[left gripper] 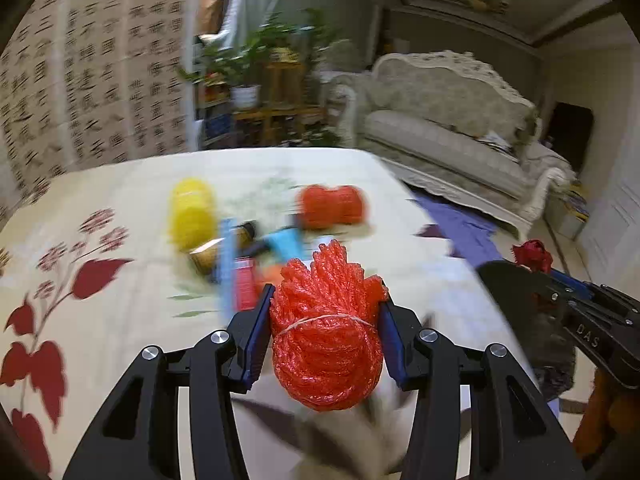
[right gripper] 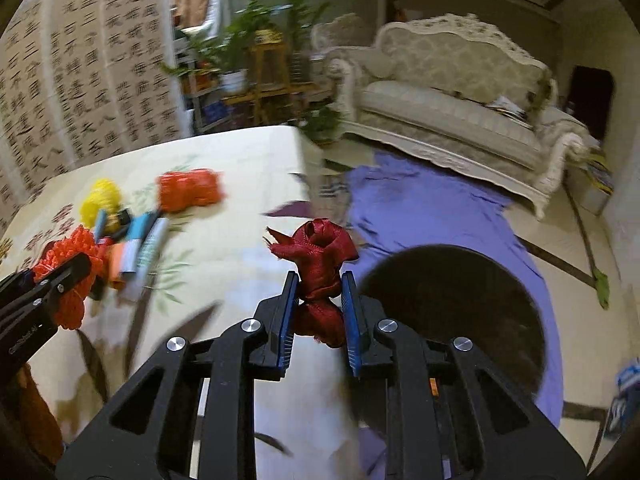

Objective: Collect trash
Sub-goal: 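Carry both items over the black bin and open both grippers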

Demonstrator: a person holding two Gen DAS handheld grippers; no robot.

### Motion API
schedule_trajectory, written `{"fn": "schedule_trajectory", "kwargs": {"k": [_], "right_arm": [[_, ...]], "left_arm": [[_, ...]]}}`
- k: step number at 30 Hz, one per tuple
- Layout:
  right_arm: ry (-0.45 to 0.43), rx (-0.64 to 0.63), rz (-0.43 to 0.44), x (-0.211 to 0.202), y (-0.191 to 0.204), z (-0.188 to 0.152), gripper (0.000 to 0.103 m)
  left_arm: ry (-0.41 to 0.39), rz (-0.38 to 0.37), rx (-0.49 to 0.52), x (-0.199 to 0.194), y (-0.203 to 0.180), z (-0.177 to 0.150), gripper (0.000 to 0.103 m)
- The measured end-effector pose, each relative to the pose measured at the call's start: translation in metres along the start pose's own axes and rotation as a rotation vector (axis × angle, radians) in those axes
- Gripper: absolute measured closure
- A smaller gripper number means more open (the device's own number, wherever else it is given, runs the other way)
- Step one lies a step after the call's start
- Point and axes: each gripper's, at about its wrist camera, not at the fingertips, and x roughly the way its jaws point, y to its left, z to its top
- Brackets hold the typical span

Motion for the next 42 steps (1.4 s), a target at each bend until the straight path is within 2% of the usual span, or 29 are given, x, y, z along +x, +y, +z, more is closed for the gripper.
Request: {"fn": "schedule_trajectory", "kwargs": {"k": [9,19,26,27,28,29,30,42], "right_arm": [[-0.002,0.086,-0.094,-0.009,-0.057,-0.021,0.082],[0.011,0.158,-0.094,0.004,-0.095,-0.036,0.082],[0.011,0.188,-0.078,0.015,-0.109,-0.033,0.080],[0.010,0.194,-0.079,0.017,-0.111,-0.033,0.078],[0.010,0.198,-0.083,0.018,-0.112,-0.033,0.072],[0.008,0.203,-0.088,0.019,-0.115,-0.033,0.065],[0.005,0.210,-0.093,0.020,-0.117,-0.034,0.063],[0.000,0.244,-0.130,0.017,-0.128,-0.037,0.055]], "left_arm": [[0.009,-0.124,0.140,0.019,-0.088,-0.004,0.055],[0.057,-0.150,0.225,0.052,-0.139,-0.005,0.055],[0.065,-0.150,0.265,0.066,-0.161,-0.003,0.053],[0.068,-0.143,0.267,0.069,-0.161,-0.004,0.047],[0.073,-0.137,0.266,0.071,-0.162,-0.004,0.044],[0.080,-0.129,0.263,0.073,-0.162,-0.003,0.035],[0.083,-0.126,0.260,0.074,-0.161,-0.003,0.030],[0.102,-0.147,0.266,0.077,-0.163,-0.001,0.030]]}}
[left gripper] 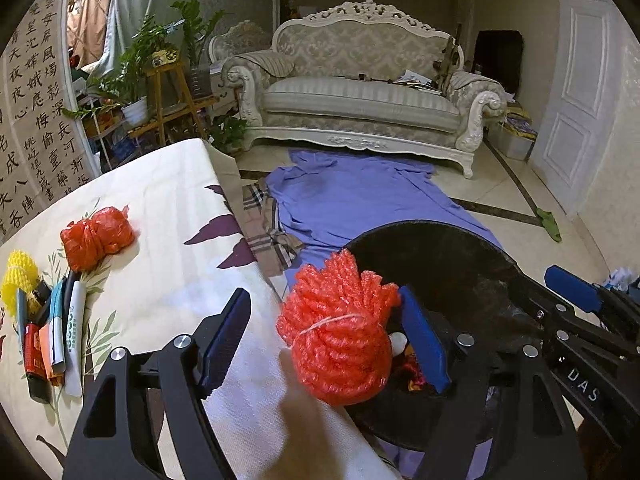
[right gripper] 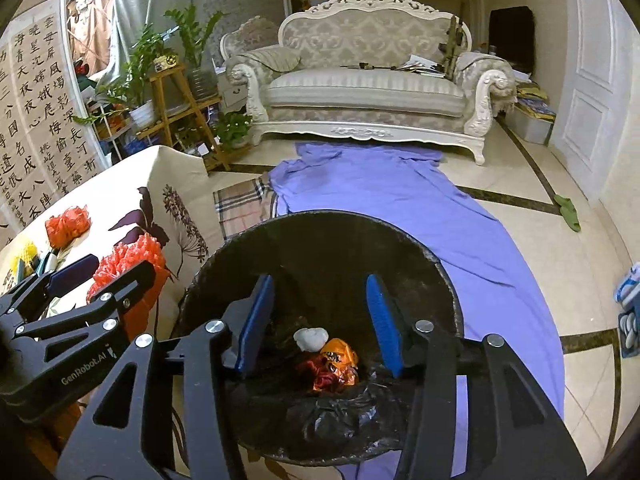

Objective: Collect trash
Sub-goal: 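Carry both items over the black bin and open both grippers, then move both tools back over the tubes and markers on the bed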

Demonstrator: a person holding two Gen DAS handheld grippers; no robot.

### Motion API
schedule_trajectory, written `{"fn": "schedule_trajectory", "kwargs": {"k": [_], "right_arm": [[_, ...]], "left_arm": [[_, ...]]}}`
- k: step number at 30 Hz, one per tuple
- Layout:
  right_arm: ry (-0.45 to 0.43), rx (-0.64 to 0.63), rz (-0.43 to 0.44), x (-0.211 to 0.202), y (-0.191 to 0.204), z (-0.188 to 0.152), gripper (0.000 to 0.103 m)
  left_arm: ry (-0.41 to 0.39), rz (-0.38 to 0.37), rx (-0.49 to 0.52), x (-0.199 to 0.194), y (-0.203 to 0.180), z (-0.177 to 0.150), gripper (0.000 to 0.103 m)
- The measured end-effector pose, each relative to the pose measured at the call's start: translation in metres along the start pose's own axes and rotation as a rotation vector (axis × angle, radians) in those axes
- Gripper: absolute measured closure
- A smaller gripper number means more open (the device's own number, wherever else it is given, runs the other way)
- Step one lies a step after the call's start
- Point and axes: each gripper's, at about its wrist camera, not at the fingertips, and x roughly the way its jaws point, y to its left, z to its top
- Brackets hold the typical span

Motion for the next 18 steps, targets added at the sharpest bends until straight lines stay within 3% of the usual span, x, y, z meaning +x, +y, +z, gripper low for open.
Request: {"fn": "schedule_trajectory", "kwargs": {"k": [18], "right_arm": [[-0.005,0.002,0.011,-0.006,0.007,-0.001,0.054]], "left_arm": [[-0.029,0.005,-0.025,-0.021,0.012,0.005,0.028]]}}
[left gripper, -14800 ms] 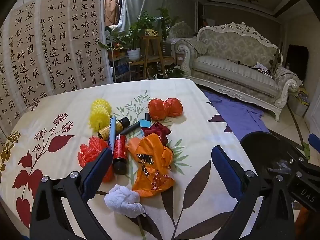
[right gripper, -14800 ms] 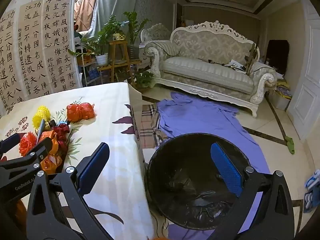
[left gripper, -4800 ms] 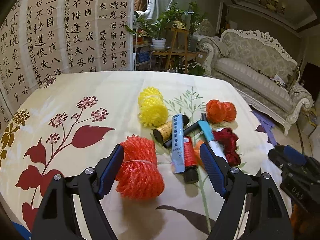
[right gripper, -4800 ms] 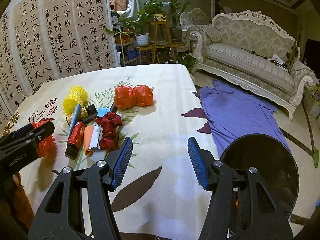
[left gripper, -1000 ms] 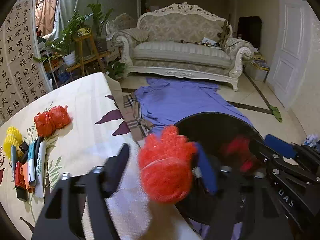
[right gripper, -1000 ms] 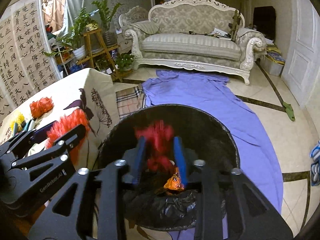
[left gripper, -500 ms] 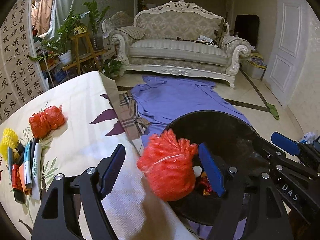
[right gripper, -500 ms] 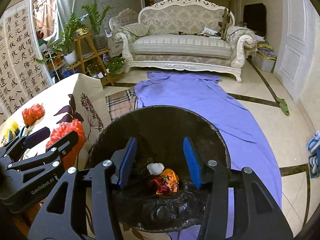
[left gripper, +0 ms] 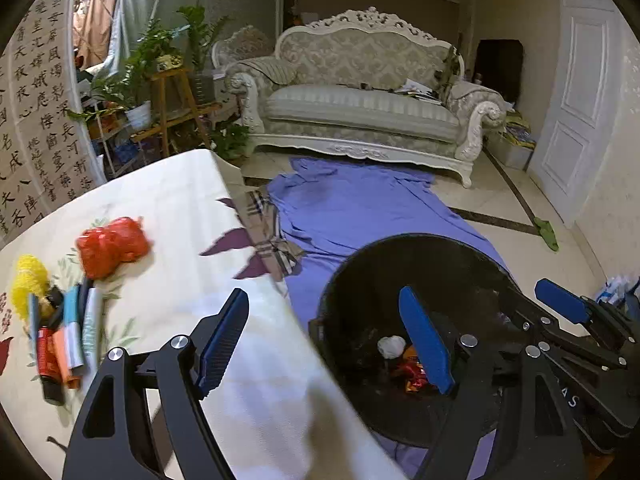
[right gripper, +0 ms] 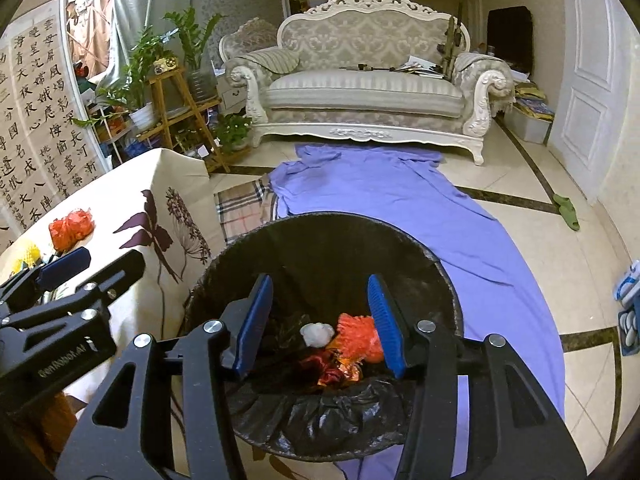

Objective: Collect trash
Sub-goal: 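Move both tools back over the tubes and markers on the bed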

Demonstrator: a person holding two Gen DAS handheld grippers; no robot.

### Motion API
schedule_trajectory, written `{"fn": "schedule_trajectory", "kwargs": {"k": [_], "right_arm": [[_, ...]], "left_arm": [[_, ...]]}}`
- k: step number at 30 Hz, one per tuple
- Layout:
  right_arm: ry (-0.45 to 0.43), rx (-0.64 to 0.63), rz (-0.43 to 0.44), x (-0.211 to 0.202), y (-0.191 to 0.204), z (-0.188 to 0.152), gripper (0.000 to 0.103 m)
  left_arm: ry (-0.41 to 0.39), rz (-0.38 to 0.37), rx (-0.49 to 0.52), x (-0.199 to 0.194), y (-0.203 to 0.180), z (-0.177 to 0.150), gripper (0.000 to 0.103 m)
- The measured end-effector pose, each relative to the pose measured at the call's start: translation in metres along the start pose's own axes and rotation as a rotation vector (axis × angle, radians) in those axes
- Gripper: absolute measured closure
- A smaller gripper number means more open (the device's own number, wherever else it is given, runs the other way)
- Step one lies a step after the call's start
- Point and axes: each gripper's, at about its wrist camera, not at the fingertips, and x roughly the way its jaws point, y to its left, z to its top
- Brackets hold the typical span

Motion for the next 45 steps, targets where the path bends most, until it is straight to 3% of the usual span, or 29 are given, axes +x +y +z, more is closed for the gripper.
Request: {"fn": "schedule_trajectory", "kwargs": {"k": [8,25,31,40,45], "right_arm": [[-0.003,-0.059,0.063,-0.004,0.035,0.005,0.054],[0.031,-0.268,0.253,-0.002,0.161,0.004,0.054],[0.038,-0.324,0.295,-0.002,0.194,0.001,0.054],[0.065,-0.342,0.298,0.007,0.208,-0.003,0.054],[0.075,-0.346,0.300,0.012,0.212,-0.004,0.054]], "left_arm": [[-0.002,0.098,-0.062,-0.022,0.043,-0.005,0.028],[0.024,0.346,-0.316,-0.068,0.193,-0.048,0.028],[0.043,0.364,-0.366,-0.065,0.221,-0.056,0.028],[0.074,0.353,-0.365,-0.049,0.233,-0.057,0.028],[0.094,0.362,-0.374,-0.047,0.240,-0.060,0.037]]}}
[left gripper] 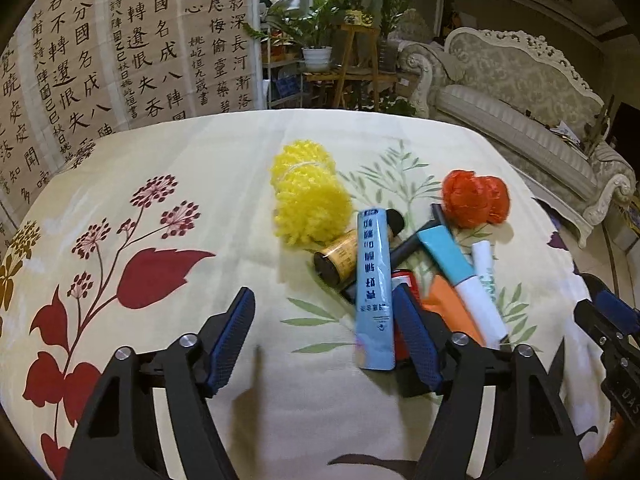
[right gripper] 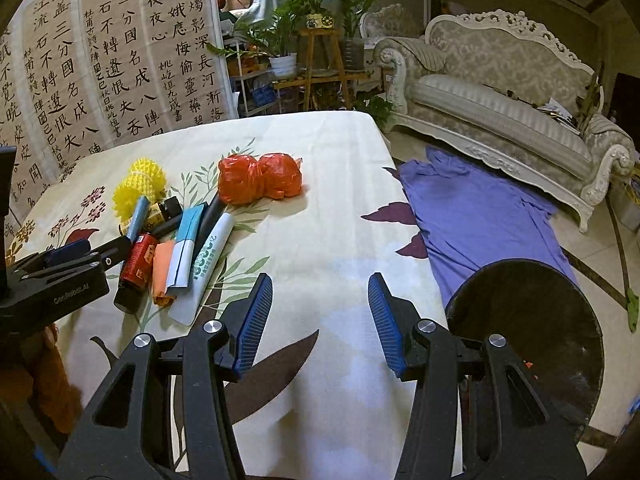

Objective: Collect trash
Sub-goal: 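Move both tools back over the tubes and markers on the bed, then grasp the blue tube with the left gripper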

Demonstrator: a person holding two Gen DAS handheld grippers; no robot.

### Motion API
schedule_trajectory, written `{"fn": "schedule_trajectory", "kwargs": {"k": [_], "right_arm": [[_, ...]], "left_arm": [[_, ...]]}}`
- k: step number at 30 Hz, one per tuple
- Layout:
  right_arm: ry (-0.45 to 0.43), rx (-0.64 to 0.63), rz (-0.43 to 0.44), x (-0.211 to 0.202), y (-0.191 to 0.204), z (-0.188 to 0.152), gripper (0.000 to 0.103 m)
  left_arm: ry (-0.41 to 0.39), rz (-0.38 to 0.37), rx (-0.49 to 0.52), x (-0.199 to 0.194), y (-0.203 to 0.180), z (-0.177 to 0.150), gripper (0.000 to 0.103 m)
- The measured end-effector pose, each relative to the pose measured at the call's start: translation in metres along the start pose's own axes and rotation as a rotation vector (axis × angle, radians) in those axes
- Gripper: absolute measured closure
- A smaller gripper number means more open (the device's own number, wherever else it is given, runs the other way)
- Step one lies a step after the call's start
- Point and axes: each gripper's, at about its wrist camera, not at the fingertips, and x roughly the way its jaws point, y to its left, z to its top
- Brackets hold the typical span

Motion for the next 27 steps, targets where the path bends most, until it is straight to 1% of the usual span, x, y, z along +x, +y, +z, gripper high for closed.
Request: {"fn": "schedule_trajectory", "kwargs": {"k": [2,4,7,10,12,13,14,15,22,27], "right_arm": [[0.002,-0.002,0.003,0.002,0.002,0.000,0.054],[0.004,-0.004,0.006,0.003,0.004,0.001,0.054],[0.008,-0.008,0.008,0.006,0.006,0.001,0.054],[0.014,-0.013,0.011,0.008,0.009,0.001,0.054],[0.015,-0.016,0.012,0.009,0.011,0.001,0.054],[0.015,-0.018,0.013,0.009,0.012,0.002,0.054],[0.015,-0.021,0.016,0.009,0.014,0.002,0.054],[0.014,-0.024,0.017,0.009,0.016,0.003,0.054],[0.010,-0.057,0.039,0.012,0.033,0.010,0.054],[0.000,-0.086,0.072,0.013,0.051,0.018,0.054]], "left_arm": [[0.018,0.000,-0.011,0.002,0.005,-0.002,0.041],[0.029,-0.003,-0.018,0.004,0.008,-0.004,0.042],[0.036,-0.014,-0.016,0.006,0.008,-0.004,0.048],[0.037,-0.028,0.002,0.007,0.003,-0.003,0.058],[0.044,-0.039,0.019,0.009,0.001,-0.004,0.069],[0.047,-0.045,0.026,0.009,0.000,-0.005,0.072],[0.044,-0.052,0.031,0.009,0.000,-0.006,0.077],[0.043,-0.060,0.032,0.008,0.000,-0.006,0.080],[0.029,-0.074,0.028,-0.002,0.006,-0.011,0.080],[0.021,-0.069,0.005,-0.010,0.022,-0.011,0.080]]}}
